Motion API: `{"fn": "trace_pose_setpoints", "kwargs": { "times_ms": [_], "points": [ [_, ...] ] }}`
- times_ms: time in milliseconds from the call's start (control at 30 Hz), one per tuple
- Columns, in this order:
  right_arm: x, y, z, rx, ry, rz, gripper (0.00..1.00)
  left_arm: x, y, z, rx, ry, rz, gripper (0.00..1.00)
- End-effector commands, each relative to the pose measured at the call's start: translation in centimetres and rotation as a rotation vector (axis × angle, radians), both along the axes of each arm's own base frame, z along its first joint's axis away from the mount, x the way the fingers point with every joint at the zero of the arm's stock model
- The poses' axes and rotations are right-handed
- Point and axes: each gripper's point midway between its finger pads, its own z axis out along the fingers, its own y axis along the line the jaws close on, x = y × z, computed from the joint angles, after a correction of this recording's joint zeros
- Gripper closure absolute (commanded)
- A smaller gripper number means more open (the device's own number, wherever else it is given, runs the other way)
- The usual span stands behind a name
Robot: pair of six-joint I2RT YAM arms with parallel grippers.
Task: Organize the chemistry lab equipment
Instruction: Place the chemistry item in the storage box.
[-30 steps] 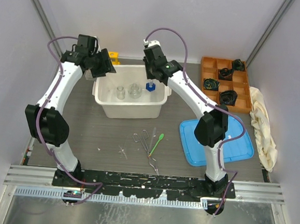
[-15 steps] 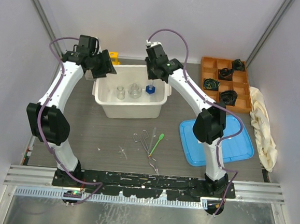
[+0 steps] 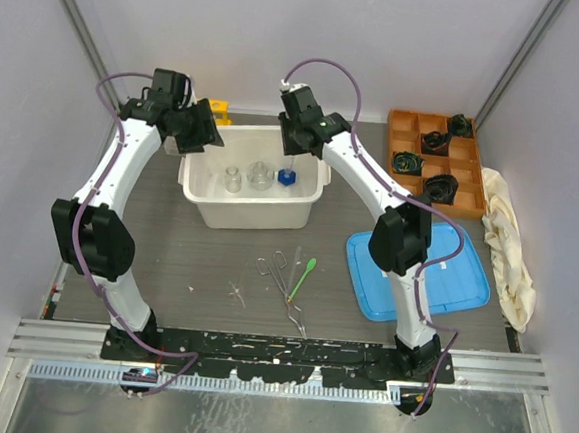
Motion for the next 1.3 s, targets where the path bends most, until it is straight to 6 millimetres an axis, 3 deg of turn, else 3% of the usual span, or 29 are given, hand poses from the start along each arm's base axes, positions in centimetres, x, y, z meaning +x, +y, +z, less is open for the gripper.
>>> {"fn": "trace_pose_setpoints", "kwargs": {
  "times_ms": [0, 600, 1267],
  "points": [
    [0.3, 1.0, 1.9, 0.047, -0.023, 0.023, 0.99, 0.0, 0.0, 1.3, 0.014, -0.023, -0.026, 0.44],
    [0.4, -0.3, 0.8, -0.057, -0.031, -0.027, 0.96, -0.1, 0.0, 0.9, 0.018, -0.008, -0.038, 0.45],
    [-0.6, -0.5, 2.8, -0.031, -0.071, -0.033, 0.49, -0.7, -0.3, 1.1, -0.001, -0.009, -0.046, 0.44]
  ]
}}
